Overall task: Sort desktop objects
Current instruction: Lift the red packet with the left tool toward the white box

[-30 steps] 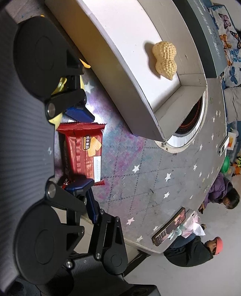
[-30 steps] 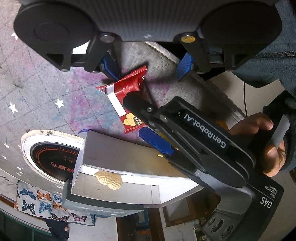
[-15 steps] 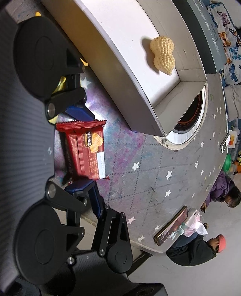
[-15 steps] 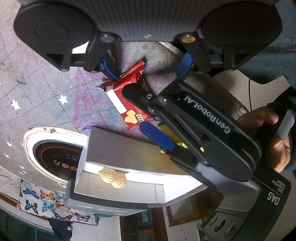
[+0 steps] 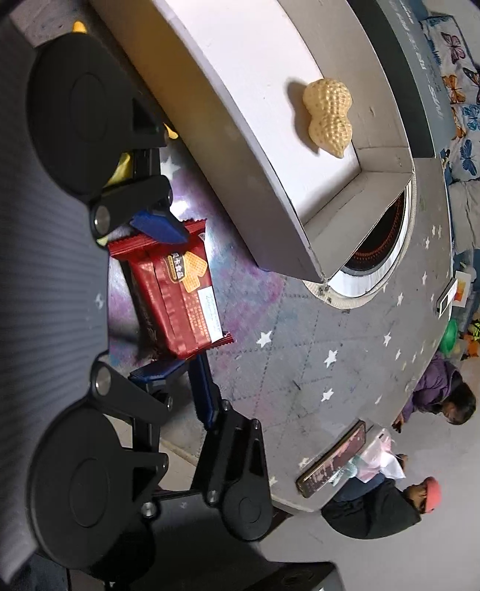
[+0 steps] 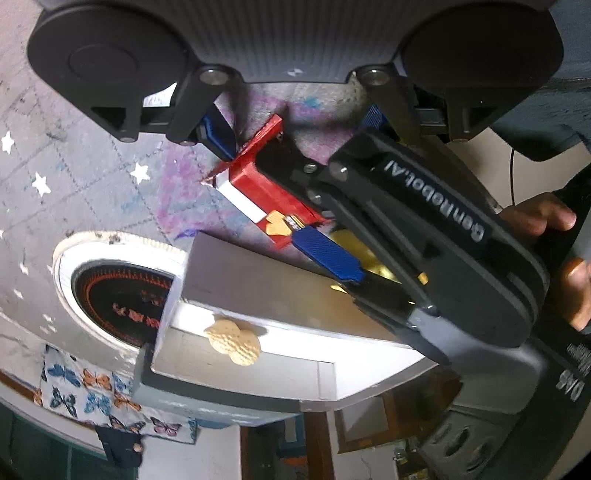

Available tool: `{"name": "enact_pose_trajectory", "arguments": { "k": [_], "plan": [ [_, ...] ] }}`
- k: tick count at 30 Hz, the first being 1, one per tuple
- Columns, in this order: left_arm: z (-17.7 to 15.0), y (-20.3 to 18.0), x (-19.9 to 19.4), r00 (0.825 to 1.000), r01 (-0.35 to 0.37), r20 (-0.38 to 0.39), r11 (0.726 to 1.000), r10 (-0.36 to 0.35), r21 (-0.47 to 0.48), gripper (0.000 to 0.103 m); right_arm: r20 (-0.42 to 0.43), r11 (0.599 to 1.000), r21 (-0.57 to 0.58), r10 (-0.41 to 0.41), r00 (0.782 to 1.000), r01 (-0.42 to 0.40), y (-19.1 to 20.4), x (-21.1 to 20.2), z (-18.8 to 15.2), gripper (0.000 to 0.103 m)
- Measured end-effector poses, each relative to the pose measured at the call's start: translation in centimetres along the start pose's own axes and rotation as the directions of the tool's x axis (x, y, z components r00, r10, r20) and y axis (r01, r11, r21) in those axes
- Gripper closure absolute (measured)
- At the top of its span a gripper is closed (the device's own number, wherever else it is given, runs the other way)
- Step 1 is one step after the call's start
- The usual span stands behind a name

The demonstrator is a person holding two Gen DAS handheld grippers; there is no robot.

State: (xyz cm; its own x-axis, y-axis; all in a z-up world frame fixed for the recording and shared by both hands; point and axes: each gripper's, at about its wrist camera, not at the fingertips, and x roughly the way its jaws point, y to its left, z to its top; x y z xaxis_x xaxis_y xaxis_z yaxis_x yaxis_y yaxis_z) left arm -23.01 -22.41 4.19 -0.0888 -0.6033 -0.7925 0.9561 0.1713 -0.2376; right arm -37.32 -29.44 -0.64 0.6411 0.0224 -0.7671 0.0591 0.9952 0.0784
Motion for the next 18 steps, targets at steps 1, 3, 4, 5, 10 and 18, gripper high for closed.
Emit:
{"name": "enact_pose_trajectory", "arguments": {
  "k": [1,3,4,5,10,18],
  "plan": [
    [0.0,0.0,0.0,1.0,0.001,0.001,1.0,-0.001,-0.001,0.036,-0.001,1.0,0.01,0.0,1.0,0.0,-0.2,0.2,-0.1,0.032],
    [0.0,0.1,0.0,1.0,0.006,0.005,1.0,-0.006,-0.012,0.036,0.007,1.0,0.02,0.001,1.0,-0.001,-0.5,0.4,-0.1,0.031],
    [0.0,0.2,0.0,1.0,0.009,0.008,1.0,-0.009,-0.02,0.036,0.011,1.0,0.022,0.0,1.0,0.0,-0.6,0.4,-0.1,0.031],
    [0.0,0.2,-0.1,1.0,0.012,0.011,1.0,-0.012,-0.028,0.036,0.012,1.0,0.024,-0.001,1.0,0.0,-0.6,0.4,0.0,0.031],
    [-0.1,0.6,-0.6,1.0,0.024,0.015,0.997,-0.023,-0.073,0.036,0.024,1.0,0.006,-0.004,1.0,0.003,-0.4,0.0,0.4,0.031],
    [0.1,1.1,-2.3,0.997,0.051,0.072,0.989,-0.041,-0.137,0.036,0.075,0.998,-0.057,-0.022,0.997,0.026,0.4,-1.9,2.1,0.03]
  ]
}}
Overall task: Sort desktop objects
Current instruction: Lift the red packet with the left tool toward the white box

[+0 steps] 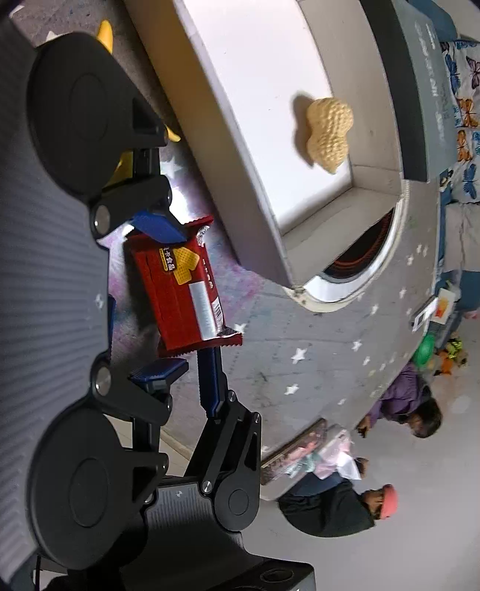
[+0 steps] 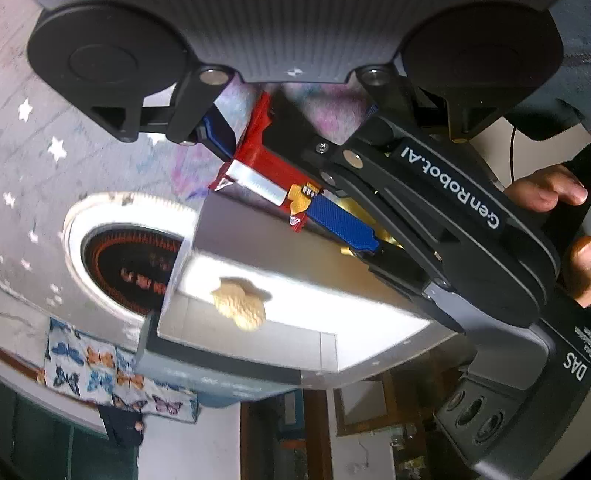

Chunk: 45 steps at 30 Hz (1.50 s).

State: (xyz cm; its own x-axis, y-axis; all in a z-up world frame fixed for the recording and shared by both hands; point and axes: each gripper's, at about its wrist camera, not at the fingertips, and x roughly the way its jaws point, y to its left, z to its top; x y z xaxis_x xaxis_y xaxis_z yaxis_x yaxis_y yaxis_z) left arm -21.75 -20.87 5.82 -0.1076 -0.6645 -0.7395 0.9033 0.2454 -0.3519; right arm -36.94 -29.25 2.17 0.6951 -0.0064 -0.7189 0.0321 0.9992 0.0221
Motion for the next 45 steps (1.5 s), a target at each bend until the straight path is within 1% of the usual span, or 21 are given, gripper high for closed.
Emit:
{"name": "enact_pose_trajectory", "arguments": {
  "k": [3,6,8,13,17,20,25,29,33,34,36,38,40,42,45],
  "plan": [
    [0.1,0.1,-0.2,1.0,0.0,0.017,1.0,0.0,-0.009,0.036,0.007,1.0,-0.013,-0.004,1.0,0.004,0.0,0.1,0.4,0.031],
    [-0.2,0.4,0.1,1.0,0.006,0.01,1.0,-0.006,-0.016,0.036,0.011,1.0,-0.003,0.017,1.0,-0.017,-0.2,0.4,-0.1,0.032],
    [-0.6,0.5,0.2,1.0,0.022,0.003,1.0,-0.022,-0.007,0.036,0.009,1.0,-0.001,0.031,0.999,-0.031,-0.3,0.5,-0.7,0.032],
    [-1.4,0.4,0.0,1.0,0.03,0.0,0.999,-0.03,0.029,0.036,0.012,0.997,-0.025,0.076,0.997,-0.075,-0.1,-0.2,-2.0,0.032],
    [-1.3,0.7,0.1,1.0,0.019,-0.008,1.0,-0.019,0.025,0.036,-0.009,0.999,0.001,0.04,0.999,-0.04,-0.9,0.3,-2.3,0.032],
    [-1.3,0.6,0.3,1.0,0.005,-0.022,0.999,-0.004,0.042,0.036,-0.02,1.0,0.016,0.024,1.0,-0.023,-1.6,0.8,-2.5,0.032],
    [-1.2,0.2,0.8,0.999,-0.006,-0.04,0.997,0.009,0.078,0.036,-0.022,0.997,-0.072,0.018,1.0,-0.02,-1.0,1.4,-2.1,0.032],
    [-0.9,0.3,1.1,0.999,-0.016,-0.047,0.997,0.019,0.07,0.036,-0.012,0.992,-0.127,0.005,1.0,-0.006,-0.7,2.2,-1.6,0.033],
    [-0.9,0.4,0.9,0.999,-0.027,-0.045,0.998,0.03,0.054,0.036,-0.005,0.99,-0.141,-0.008,1.0,0.008,-0.9,2.7,-1.3,0.033],
    [-0.9,0.5,0.8,0.999,-0.031,-0.042,0.998,0.033,0.051,0.036,0.001,0.989,-0.149,-0.016,1.0,0.016,-0.8,2.6,-1.3,0.032],
    [-1.0,0.5,0.6,0.998,-0.04,-0.036,0.998,0.042,0.049,0.036,0.016,0.985,-0.17,-0.028,0.999,0.03,-0.6,2.3,-1.3,0.028],
    [-1.0,0.6,0.5,0.998,-0.049,-0.032,0.998,0.05,0.045,0.036,0.021,0.983,-0.182,-0.032,0.999,0.036,-0.6,2.1,-1.3,0.027],
    [-0.9,0.8,0.4,0.998,-0.059,-0.03,0.997,0.061,0.04,0.036,0.013,0.982,-0.183,-0.04,0.999,0.042,-0.9,2.2,-1.3,0.026],
    [-0.8,0.8,0.4,0.997,-0.071,-0.035,0.997,0.072,0.038,0.036,0.0,0.987,-0.157,-0.026,1.0,0.025,-1.3,2.6,-1.3,0.025],
    [-0.6,0.6,0.6,0.996,-0.076,-0.053,0.996,0.078,0.043,0.036,-0.033,0.995,-0.096,0.0,0.999,-0.004,-1.9,3.0,-1.3,0.028]
  ]
}}
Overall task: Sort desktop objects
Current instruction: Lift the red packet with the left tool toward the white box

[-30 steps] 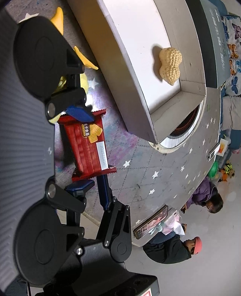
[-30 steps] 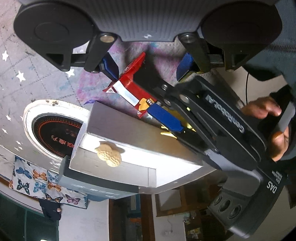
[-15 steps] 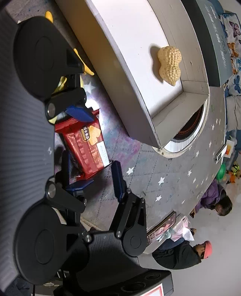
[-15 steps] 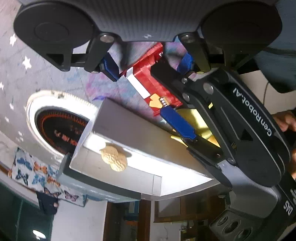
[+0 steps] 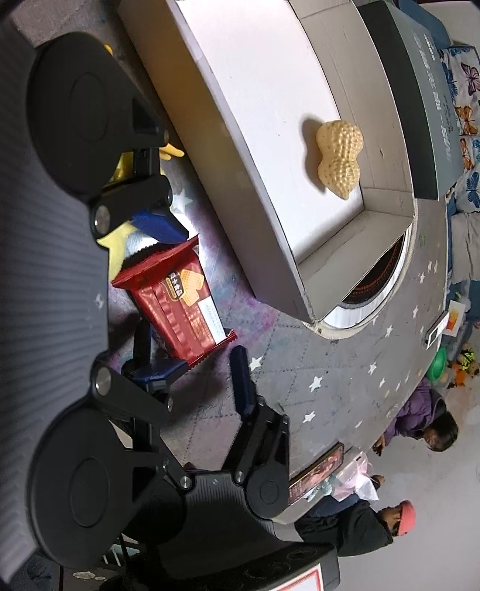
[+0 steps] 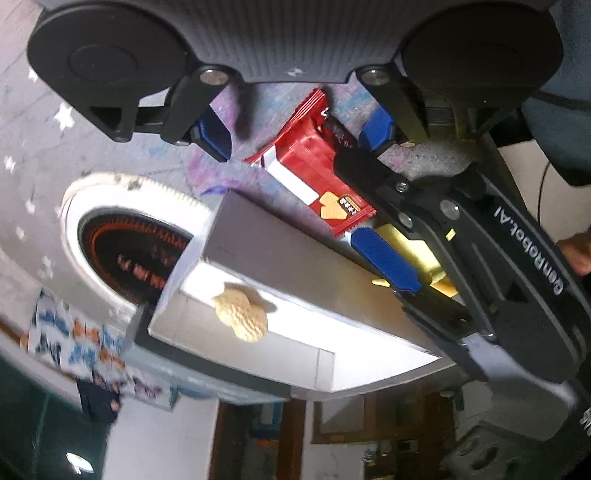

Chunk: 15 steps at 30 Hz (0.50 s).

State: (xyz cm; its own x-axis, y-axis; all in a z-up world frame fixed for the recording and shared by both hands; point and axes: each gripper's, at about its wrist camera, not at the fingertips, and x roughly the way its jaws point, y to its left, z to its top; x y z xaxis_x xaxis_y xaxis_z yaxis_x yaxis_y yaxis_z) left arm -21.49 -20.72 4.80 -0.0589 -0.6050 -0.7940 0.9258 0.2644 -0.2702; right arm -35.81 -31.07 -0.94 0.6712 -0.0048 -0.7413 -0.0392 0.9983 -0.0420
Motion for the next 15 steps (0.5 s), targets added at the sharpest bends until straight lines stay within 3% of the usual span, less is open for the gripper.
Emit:
{"name": "enact_pose_trajectory", "arguments": {
  "k": [3,9,15],
  "plan": [
    [0.4,-0.5,0.6,1.0,-0.014,-0.023,1.0,0.015,0.022,0.034,-0.012,0.998,0.046,0.032,0.999,-0.032,0.1,0.1,-0.4,0.031],
    [0.5,-1.4,1.9,0.998,-0.014,-0.057,0.999,0.017,0.049,0.031,-0.003,0.998,0.07,0.001,1.0,0.0,1.0,-0.5,-1.1,0.038],
    [0.7,-1.4,1.9,0.999,0.016,-0.029,1.0,-0.016,0.013,0.031,0.034,0.989,0.146,-0.01,0.999,0.005,0.4,-0.8,-1.2,0.047]
  ]
}}
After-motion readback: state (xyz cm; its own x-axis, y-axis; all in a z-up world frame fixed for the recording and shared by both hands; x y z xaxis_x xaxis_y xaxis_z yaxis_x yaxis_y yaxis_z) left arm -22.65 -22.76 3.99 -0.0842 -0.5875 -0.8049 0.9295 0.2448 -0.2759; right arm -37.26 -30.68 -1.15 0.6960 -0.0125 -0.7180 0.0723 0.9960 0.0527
